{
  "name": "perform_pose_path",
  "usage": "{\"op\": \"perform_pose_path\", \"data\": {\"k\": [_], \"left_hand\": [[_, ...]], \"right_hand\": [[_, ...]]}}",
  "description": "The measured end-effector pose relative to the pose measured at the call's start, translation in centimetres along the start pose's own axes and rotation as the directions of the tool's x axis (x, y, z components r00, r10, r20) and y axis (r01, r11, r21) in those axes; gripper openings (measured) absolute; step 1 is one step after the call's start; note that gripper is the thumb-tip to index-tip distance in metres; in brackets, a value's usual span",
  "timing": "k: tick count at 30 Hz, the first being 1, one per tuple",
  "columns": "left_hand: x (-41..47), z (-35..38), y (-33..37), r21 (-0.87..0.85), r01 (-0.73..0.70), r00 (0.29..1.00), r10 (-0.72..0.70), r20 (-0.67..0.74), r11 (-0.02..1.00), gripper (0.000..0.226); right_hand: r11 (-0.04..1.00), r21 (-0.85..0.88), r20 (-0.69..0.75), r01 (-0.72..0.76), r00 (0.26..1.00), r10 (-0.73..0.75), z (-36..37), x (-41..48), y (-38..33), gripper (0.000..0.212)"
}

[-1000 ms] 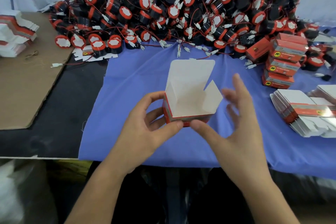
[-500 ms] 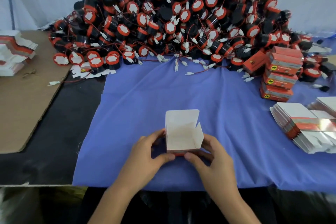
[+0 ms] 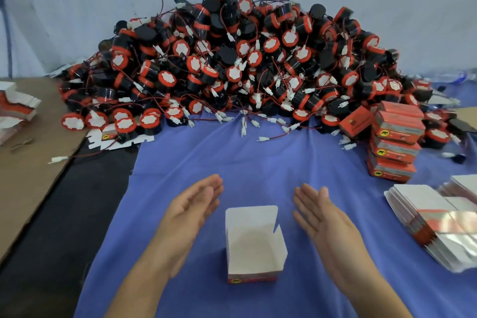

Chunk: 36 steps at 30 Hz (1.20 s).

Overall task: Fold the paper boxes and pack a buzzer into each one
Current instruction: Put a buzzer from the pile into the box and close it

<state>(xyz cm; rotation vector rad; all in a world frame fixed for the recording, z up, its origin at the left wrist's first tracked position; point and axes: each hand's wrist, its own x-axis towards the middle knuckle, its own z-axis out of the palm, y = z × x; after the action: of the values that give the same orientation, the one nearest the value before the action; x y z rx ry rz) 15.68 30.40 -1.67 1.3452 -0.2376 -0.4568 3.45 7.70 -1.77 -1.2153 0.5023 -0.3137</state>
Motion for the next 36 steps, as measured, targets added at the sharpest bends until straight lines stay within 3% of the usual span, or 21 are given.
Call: {"op": "perform_pose_path", "data": {"k": [6, 14, 16, 19, 20, 22, 24, 28, 32, 36], "left_hand": [[9.5, 5.9, 0.8, 0.044, 0.044, 0.989, -0.050, 0.143, 0.998, 0.035], [24.3, 14.8, -0.4, 0.124, 0.003, 0.978, -0.029, 0.205, 0.992, 0.041], [27.4, 16.5, -0.4, 0.140, 0.025, 0.980, -0.052, 0.190, 0.990, 0.044], [31.1, 17.9, -0.5, 0.225, 0.085, 0.978, -0.124, 0.165, 0.971, 0.043], [32.1, 18.1, -0.7, 0.261, 0.093, 0.977, -0.139, 0.164, 0.961, 0.043], [33.7, 18.4, -1.1, 0.312, 0.088, 0.974, -0.147, 0.170, 0.946, 0.040], [34.7, 18.6, -1.9, 0.357, 0.089, 0.973, -0.158, 0.170, 0.930, 0.028], [35.1, 18.8, -2.7, 0.346, 0.111, 0.970, -0.177, 0.167, 0.932, 0.018], [34.8, 18.2, -2.6, 0.311, 0.116, 0.965, -0.181, 0.192, 0.943, 0.019], [33.8, 17.5, -2.5, 0.349, 0.038, 0.977, -0.108, 0.185, 0.937, 0.041]], "right_hand": [[0.999, 0.042, -0.135, 0.002, 0.991, 0.004, 2.4, 8.6, -0.6, 0.046], [0.995, -0.034, -0.196, 0.094, 0.976, -0.099, 4.3, 21.8, -4.0, 0.066], [0.993, -0.090, -0.239, 0.073, 0.967, -0.092, 3.8, 25.2, -4.9, 0.066], [0.972, -0.234, -0.319, -0.011, 0.946, -0.066, 3.0, 28.4, -5.7, 0.044], [0.953, -0.300, -0.342, -0.037, 0.937, -0.072, 2.7, 29.1, -5.7, 0.048], [0.912, -0.402, -0.350, -0.083, 0.934, -0.069, 2.2, 30.4, -5.8, 0.079], [0.888, -0.448, -0.365, -0.099, 0.928, -0.080, 2.3, 31.0, -5.8, 0.091], [0.851, -0.519, -0.438, -0.081, 0.880, -0.183, 2.0, 31.7, -5.5, 0.089], [0.854, -0.514, -0.438, -0.078, 0.880, -0.183, 1.8, 31.3, -5.4, 0.056], [0.885, -0.466, -0.403, -0.010, 0.893, -0.202, 0.7, 30.2, -5.3, 0.077]]}}
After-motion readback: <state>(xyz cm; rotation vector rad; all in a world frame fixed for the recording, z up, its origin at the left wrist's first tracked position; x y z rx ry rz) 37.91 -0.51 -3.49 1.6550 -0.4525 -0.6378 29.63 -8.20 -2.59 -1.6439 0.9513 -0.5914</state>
